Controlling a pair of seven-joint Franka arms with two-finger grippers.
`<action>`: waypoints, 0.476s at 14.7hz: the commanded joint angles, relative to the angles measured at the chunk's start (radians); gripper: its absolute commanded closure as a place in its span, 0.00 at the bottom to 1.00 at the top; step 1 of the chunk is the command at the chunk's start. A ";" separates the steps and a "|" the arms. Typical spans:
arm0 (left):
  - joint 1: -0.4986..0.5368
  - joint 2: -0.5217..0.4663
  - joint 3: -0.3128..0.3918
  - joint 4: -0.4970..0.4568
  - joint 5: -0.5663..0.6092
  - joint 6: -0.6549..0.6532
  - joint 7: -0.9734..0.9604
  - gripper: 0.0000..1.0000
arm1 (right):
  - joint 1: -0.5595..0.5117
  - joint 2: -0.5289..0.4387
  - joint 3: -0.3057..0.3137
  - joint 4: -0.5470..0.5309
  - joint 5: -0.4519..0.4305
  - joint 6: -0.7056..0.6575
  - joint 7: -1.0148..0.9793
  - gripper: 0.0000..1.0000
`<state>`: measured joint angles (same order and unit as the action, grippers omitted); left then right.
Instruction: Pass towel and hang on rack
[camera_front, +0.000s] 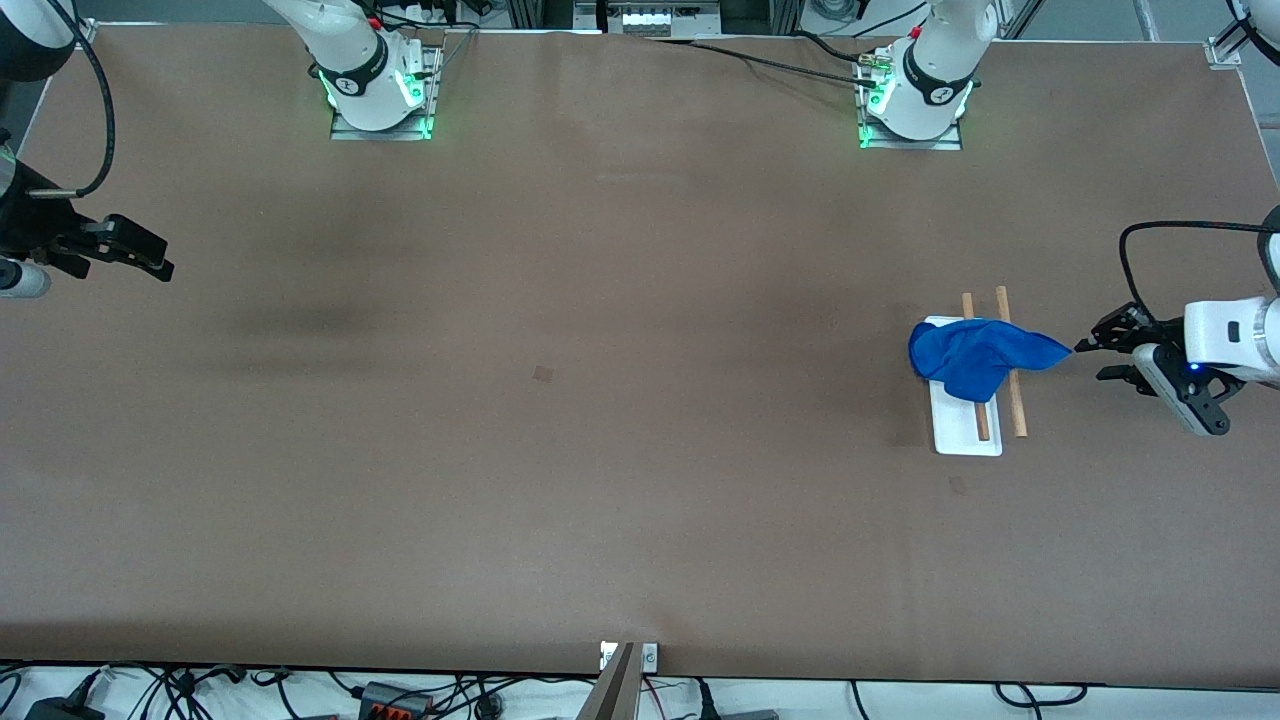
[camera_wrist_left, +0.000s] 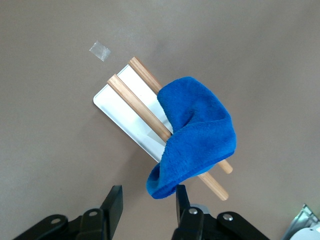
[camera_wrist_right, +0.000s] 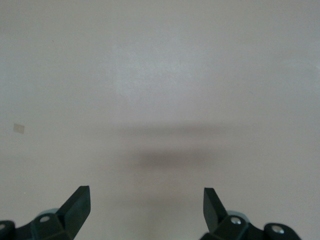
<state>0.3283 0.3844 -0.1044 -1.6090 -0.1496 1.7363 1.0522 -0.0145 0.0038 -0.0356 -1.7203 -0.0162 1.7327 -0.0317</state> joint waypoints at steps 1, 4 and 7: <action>-0.003 -0.007 -0.004 0.033 0.021 -0.030 -0.075 0.49 | -0.013 -0.031 0.014 -0.016 -0.011 0.008 0.001 0.00; -0.008 -0.009 -0.014 0.101 0.033 -0.084 -0.202 0.48 | -0.013 -0.039 0.016 -0.004 -0.011 -0.015 0.001 0.00; -0.020 -0.009 -0.037 0.161 0.073 -0.142 -0.326 0.45 | -0.013 -0.036 0.017 0.017 -0.011 -0.024 -0.005 0.00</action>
<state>0.3224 0.3813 -0.1270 -1.5015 -0.1140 1.6511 0.8095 -0.0145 -0.0224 -0.0352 -1.7157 -0.0162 1.7276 -0.0317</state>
